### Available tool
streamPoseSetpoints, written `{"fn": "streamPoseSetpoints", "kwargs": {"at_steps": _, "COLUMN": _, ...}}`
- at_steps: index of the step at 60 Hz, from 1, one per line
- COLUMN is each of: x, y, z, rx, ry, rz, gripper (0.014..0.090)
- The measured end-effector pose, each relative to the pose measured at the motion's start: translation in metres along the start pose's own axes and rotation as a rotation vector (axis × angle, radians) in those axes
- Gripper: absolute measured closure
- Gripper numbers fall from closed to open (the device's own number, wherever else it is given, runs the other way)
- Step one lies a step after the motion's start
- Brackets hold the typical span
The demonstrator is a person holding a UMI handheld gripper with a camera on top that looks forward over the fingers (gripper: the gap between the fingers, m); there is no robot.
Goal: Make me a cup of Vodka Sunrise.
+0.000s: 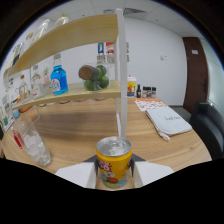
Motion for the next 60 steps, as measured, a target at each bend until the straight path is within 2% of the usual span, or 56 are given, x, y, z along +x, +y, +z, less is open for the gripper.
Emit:
{"fn": "streamPoseSetpoints", "kwargs": {"at_steps": 7, "x": -0.002, "y": 0.003, "z": -0.004, "rx": 0.015, "ry": 0.008, "rz": -0.049, "gripper": 0.0511}}
{"fn": "streamPoseSetpoints", "kwargs": {"at_steps": 16, "x": 0.003, "y": 0.009, "z": -0.009, "rx": -0.009, "ry": 0.039, "rz": -0.025, "gripper": 0.0489}}
{"fn": "streamPoseSetpoints", "kwargs": {"at_steps": 18, "x": 0.005, "y": 0.009, "z": -0.012, "rx": -0.012, "ry": 0.053, "rz": -0.026, "gripper": 0.0455}}
{"fn": "streamPoseSetpoints", "kwargs": {"at_steps": 22, "x": 0.01, "y": 0.005, "z": -0.019, "rx": -0.019, "ry": 0.091, "rz": -0.037, "gripper": 0.0279}}
{"fn": "streamPoseSetpoints", "kwargs": {"at_steps": 26, "x": 0.008, "y": -0.007, "z": -0.031, "rx": -0.005, "ry": 0.108, "rz": -0.046, "gripper": 0.0182}}
{"fn": "streamPoseSetpoints", "kwargs": {"at_steps": 32, "x": 0.0, "y": -0.035, "z": -0.056, "rx": 0.031, "ry": 0.122, "rz": -0.05, "gripper": 0.0182}}
{"fn": "streamPoseSetpoints", "kwargs": {"at_steps": 33, "x": -0.003, "y": -0.04, "z": -0.061, "rx": 0.041, "ry": 0.124, "rz": -0.048, "gripper": 0.0227}}
{"fn": "streamPoseSetpoints", "kwargs": {"at_steps": 34, "x": -0.006, "y": -0.046, "z": -0.066, "rx": 0.051, "ry": 0.124, "rz": -0.045, "gripper": 0.0182}}
{"fn": "streamPoseSetpoints", "kwargs": {"at_steps": 45, "x": -0.067, "y": -0.091, "z": -0.12, "rx": 0.123, "ry": 0.084, "rz": -0.034, "gripper": 0.019}}
{"fn": "streamPoseSetpoints", "kwargs": {"at_steps": 53, "x": -0.125, "y": -0.089, "z": -0.14, "rx": 0.141, "ry": 0.025, "rz": -0.033, "gripper": 0.0182}}
{"fn": "streamPoseSetpoints", "kwargs": {"at_steps": 60, "x": -0.168, "y": -0.068, "z": -0.143, "rx": 0.118, "ry": -0.014, "rz": -0.056, "gripper": 0.0185}}
